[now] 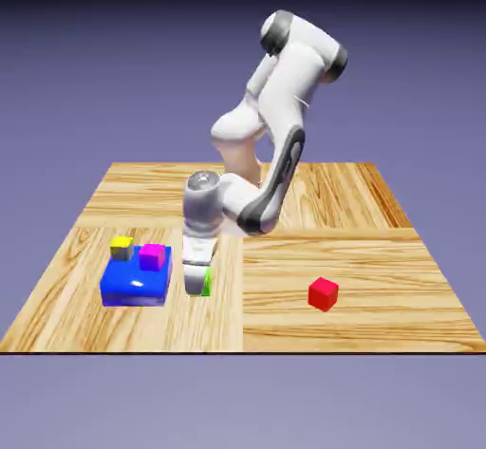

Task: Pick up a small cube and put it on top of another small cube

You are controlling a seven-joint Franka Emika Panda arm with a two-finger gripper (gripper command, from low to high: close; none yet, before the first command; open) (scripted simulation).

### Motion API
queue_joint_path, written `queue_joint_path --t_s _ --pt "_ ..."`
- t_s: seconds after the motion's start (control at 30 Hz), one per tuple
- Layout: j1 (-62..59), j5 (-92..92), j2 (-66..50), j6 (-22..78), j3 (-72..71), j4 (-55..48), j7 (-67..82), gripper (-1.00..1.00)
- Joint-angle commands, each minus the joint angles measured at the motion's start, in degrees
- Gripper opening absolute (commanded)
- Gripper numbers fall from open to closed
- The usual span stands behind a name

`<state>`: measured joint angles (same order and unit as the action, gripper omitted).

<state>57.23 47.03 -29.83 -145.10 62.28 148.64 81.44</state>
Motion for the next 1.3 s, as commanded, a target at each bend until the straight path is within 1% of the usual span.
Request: queue_joint_path --t_s 0.0,1.17,1.23,1.27 --pt "-1.9 -1.6 1.2 0.4 -1.2 0.0 -2.5 -1.00" --pt "-67.9 -59.8 41.4 16.3 -41.4 -0.6 -89.7 -1.00" --pt "-69.4 -61.2 42.3 16.7 -42.3 -0.6 -91.7 -1.00" --pt "-69.6 -61.0 40.6 14.2 -42.1 0.2 -91.5 -1.00"
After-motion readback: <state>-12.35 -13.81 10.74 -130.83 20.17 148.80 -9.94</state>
